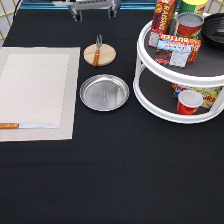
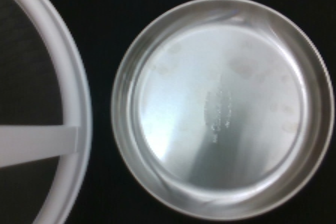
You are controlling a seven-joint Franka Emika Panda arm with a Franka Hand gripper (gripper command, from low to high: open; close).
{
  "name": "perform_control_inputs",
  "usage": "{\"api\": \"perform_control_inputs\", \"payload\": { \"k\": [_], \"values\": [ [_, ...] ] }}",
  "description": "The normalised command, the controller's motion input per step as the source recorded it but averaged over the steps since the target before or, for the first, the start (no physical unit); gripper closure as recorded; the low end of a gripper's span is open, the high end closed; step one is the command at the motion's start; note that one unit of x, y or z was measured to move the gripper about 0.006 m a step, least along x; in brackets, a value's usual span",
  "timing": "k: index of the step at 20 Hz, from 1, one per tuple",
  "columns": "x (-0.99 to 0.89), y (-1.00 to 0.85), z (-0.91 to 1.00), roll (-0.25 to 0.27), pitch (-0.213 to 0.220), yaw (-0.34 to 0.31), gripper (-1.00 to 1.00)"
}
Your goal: Arrange plate and fork
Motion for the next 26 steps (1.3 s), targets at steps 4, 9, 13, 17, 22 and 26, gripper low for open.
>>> {"api": "perform_control_inputs", "payload": {
  "k": [4,9,13,17,22,26],
  "values": [
    [0.79,-0.20,-0.15,0.064,0.061,-0.002,-1.00],
    [0.80,-0.01,-0.19,0.003,0.076,-0.046,-1.00],
    [0.84,0.02,-0.15,0.000,0.112,-0.067,-1.00],
    [0.59,0.07,-0.18,-0.003,0.079,-0.058,-1.00],
    [0.38,0.20,-0.17,-0.025,0.062,-0.023,-1.00],
    [0.29,0.25,-0.26,-0.023,0.016,-0.008,-1.00]
  ]
}}
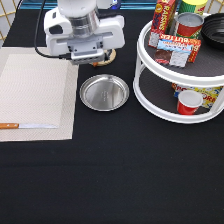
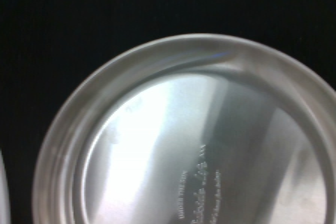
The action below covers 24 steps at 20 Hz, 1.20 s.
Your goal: Arrange plate and fork
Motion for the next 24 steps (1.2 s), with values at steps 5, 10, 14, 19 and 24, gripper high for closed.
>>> {"api": "perform_control_inputs", "payload": {
  "k": [5,10,14,19,24],
  "values": [
    [0.24,0.21,-0.36,-0.014,0.000,-0.032,-1.00],
    [0.27,0.22,-0.38,-0.026,0.000,-0.064,-1.00],
    [0.44,0.28,-0.22,-0.043,0.005,-0.081,-1.00],
    [0.50,0.21,-0.09,-0.017,0.039,-0.057,-1.00],
    [0.57,0.09,-0.04,0.000,0.074,-0.041,-1.00]
  ]
}}
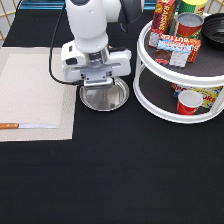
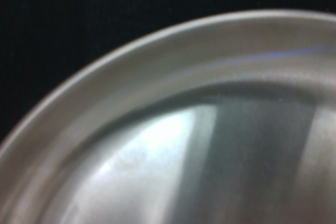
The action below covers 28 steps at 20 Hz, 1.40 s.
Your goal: Arrange plate and fork
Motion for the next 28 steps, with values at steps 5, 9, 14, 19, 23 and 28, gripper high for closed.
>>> {"api": "perform_control_inputs", "payload": {
  "k": [5,9,14,19,23,28],
  "values": [
    [0.49,0.00,-0.09,0.000,0.083,-0.034,-1.00],
    [0.34,0.00,-0.14,0.000,0.079,-0.039,-1.00],
    [0.16,-0.01,-0.04,0.000,0.074,-0.032,-1.00],
    [0.22,-0.21,0.05,0.002,0.083,-0.017,-1.00],
    [0.31,-0.34,0.05,0.000,0.081,-0.044,-1.00],
    [0.30,-0.44,0.03,0.000,0.072,-0.064,-1.00]
  ]
}}
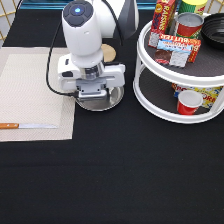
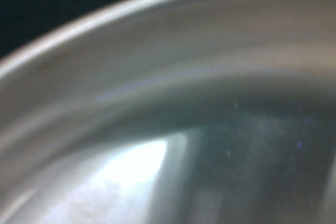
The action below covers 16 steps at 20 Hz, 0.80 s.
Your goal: Arrange plate and fork
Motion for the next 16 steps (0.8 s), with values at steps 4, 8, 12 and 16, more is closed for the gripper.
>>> {"api": "perform_control_inputs", "payload": {
  "k": [4,8,12,16],
  "values": [
    [0.40,-0.47,0.08,0.000,0.068,-0.059,-1.00],
    [0.43,-0.53,0.05,0.012,0.058,-0.071,-1.00],
    [0.47,-0.54,0.06,0.007,0.058,-0.066,-1.00],
    [0.48,-0.53,0.04,0.008,0.059,-0.068,-1.00]
  ]
}}
